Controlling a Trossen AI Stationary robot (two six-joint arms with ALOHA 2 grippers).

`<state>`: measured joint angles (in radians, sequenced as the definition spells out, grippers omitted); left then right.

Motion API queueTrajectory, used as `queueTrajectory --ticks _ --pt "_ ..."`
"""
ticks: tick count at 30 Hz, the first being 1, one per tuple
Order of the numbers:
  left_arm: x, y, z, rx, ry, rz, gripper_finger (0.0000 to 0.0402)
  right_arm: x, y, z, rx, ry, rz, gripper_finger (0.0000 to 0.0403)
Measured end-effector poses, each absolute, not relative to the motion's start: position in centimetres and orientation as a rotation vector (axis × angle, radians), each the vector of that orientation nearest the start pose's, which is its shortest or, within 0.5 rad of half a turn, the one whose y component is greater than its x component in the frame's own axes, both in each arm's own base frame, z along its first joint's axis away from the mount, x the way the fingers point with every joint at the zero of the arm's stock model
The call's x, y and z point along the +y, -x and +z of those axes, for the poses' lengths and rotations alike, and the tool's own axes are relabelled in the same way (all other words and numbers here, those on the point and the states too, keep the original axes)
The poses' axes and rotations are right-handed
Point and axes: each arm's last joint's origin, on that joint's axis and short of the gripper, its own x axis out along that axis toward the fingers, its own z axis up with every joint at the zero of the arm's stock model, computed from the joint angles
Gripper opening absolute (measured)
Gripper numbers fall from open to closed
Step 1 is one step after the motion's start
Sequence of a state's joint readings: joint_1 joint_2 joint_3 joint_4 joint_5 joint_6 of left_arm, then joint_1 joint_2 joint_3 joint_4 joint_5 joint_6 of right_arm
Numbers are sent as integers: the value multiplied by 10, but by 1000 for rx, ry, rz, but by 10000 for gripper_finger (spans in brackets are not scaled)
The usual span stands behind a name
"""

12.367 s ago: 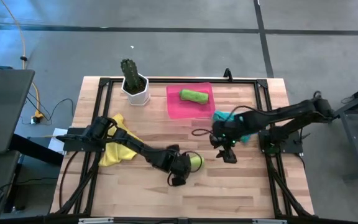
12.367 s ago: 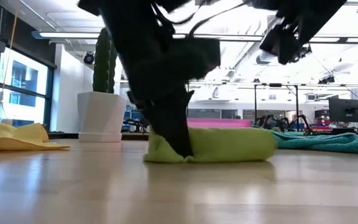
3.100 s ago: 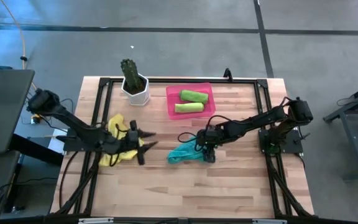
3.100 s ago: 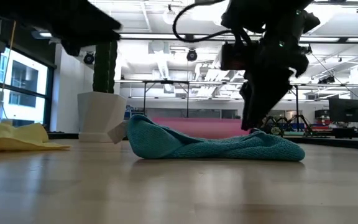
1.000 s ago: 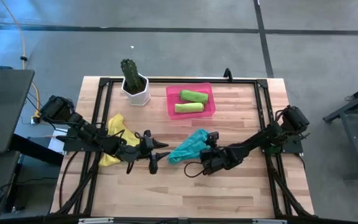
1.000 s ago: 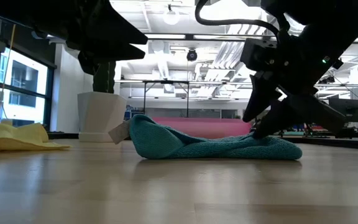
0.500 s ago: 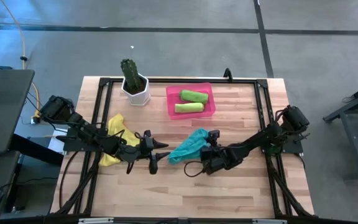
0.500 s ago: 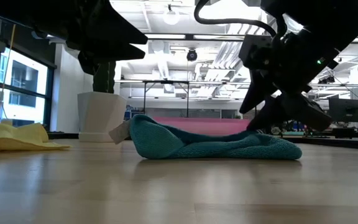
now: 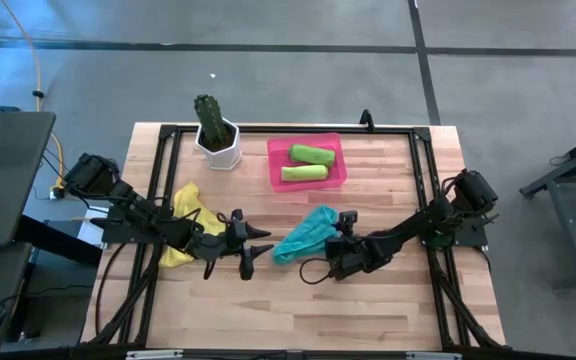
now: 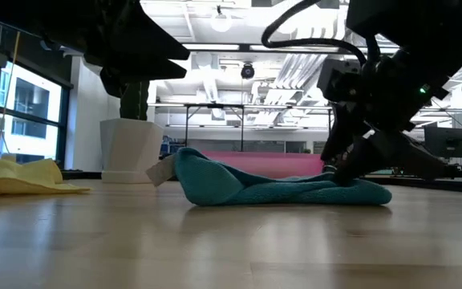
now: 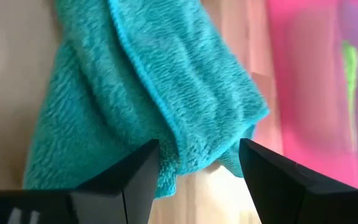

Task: Roll microfiber towels into tight, uniform cylinder then place into a basket
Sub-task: Roll the blue microfiber cloth

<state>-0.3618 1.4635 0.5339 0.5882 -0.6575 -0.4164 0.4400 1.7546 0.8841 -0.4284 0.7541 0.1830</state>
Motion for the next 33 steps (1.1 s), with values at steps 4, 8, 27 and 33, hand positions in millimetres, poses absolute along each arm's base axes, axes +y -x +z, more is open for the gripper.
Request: queueTrajectory --ticks 4,8,27,33 --pt "-80 -260 175 234 243 349 161 108 -277 130 1008 593 -399 215" --pt "-80 -260 175 235 242 349 161 107 -277 131 998 607 -418 215" --pt "-80 -260 174 250 242 327 161 105 -285 126 946 561 -469 215" --pt "-82 -260 173 265 246 289 161 106 -287 103 1005 598 -459 215"
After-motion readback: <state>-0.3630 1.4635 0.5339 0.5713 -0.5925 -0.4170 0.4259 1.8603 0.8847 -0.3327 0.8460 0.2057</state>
